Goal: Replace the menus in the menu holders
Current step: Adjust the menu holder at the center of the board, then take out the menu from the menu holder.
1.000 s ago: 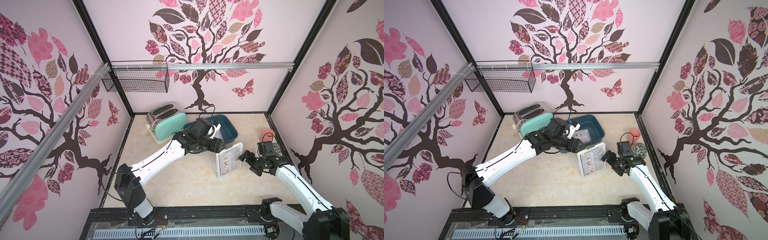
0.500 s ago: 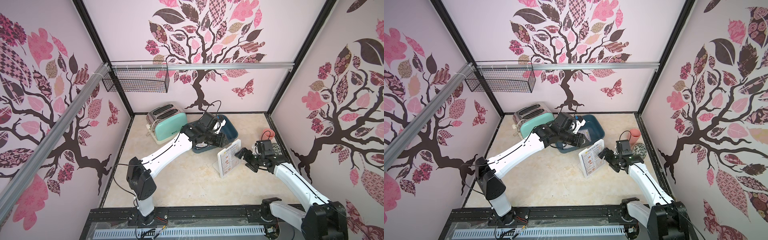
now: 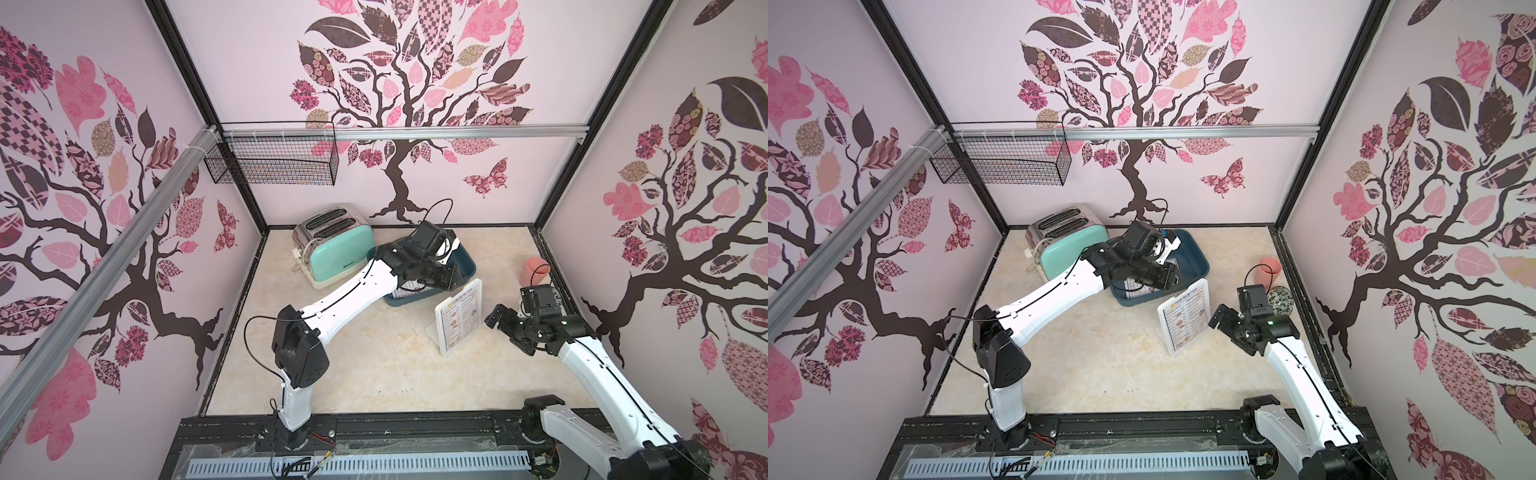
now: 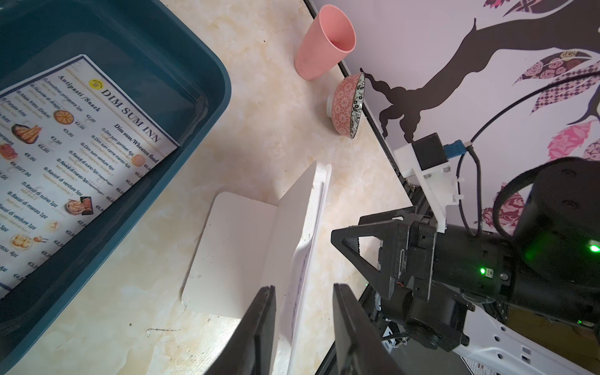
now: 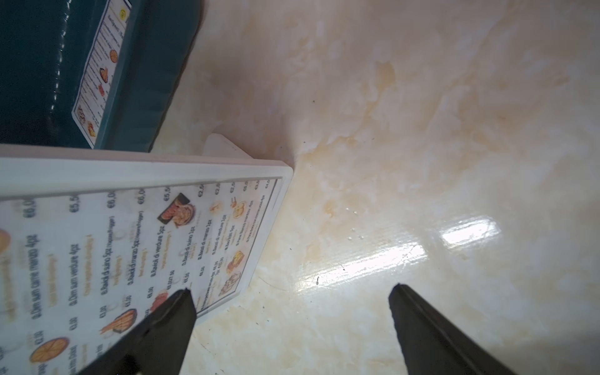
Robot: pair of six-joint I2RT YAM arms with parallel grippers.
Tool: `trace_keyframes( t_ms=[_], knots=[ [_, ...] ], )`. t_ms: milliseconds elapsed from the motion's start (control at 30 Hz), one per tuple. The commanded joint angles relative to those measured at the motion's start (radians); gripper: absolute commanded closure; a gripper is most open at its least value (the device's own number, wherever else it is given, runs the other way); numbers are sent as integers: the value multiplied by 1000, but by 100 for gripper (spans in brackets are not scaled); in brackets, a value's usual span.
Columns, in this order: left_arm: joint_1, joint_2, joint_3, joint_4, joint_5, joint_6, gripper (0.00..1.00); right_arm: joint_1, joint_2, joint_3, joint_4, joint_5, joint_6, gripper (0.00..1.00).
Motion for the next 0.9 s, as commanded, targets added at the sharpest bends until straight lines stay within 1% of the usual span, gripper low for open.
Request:
trace_keyframes(
  t_ms=[0, 100, 367, 633, 867],
  knots=[
    [-11, 40, 66, -40, 22, 37, 64, 3, -3, 17, -33, 7, 6, 0],
    [-14, 72, 112, -81, 13, 59, 65, 4, 1, 21, -19, -1, 10, 0],
    [-19, 110, 156, -120, -2, 88, 67, 4, 20, 39, -15, 1, 2, 0],
    [-31, 129, 157, -131, 4, 95, 70, 4, 31, 40, -9, -3, -6, 0],
    [-36, 135, 160, -138, -26, 106, 70, 3, 29, 36, -7, -10, -9, 0]
  ],
)
